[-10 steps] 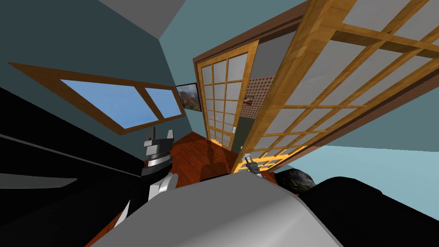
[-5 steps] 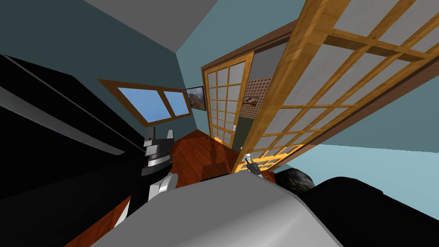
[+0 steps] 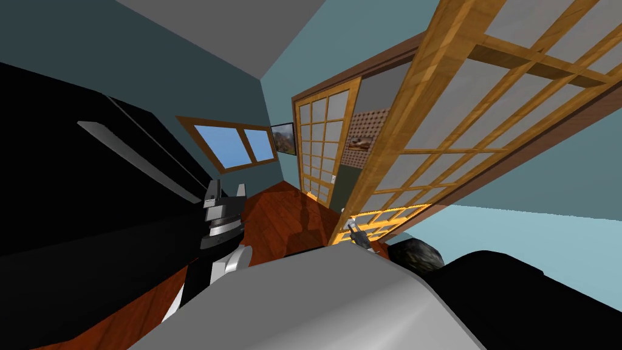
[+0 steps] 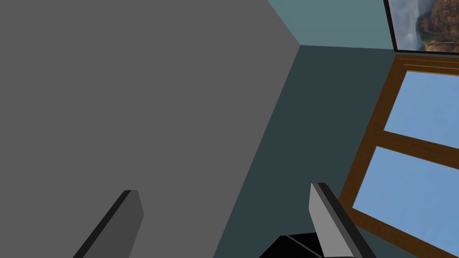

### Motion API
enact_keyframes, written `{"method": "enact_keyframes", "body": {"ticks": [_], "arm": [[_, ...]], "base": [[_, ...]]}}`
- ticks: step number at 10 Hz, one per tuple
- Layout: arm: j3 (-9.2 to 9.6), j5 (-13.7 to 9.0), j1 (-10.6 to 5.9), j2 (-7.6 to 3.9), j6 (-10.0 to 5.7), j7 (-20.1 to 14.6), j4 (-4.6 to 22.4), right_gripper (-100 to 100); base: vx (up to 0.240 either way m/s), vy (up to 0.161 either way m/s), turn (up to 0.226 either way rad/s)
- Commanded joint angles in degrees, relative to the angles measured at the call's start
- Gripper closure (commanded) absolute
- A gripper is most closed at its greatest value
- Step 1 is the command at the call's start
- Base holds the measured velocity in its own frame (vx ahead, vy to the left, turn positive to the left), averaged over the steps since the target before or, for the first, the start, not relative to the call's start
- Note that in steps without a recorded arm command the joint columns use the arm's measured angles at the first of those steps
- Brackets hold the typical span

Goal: Pull the door open

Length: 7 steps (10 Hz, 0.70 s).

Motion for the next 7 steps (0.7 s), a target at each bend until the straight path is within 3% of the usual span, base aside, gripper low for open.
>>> {"method": "enact_keyframes", "body": {"ticks": [1, 7], "arm": [[0.75, 0.31, 0.13, -0.13, -1.13, -0.57, 0.7, 100], [2.49, 0.89, -0.17, -1.37, -4.83, -2.67, 3.51, 100]], "base": [[-0.178, -0.037, 0.115], [-0.204, -0.054, 0.136]]}}
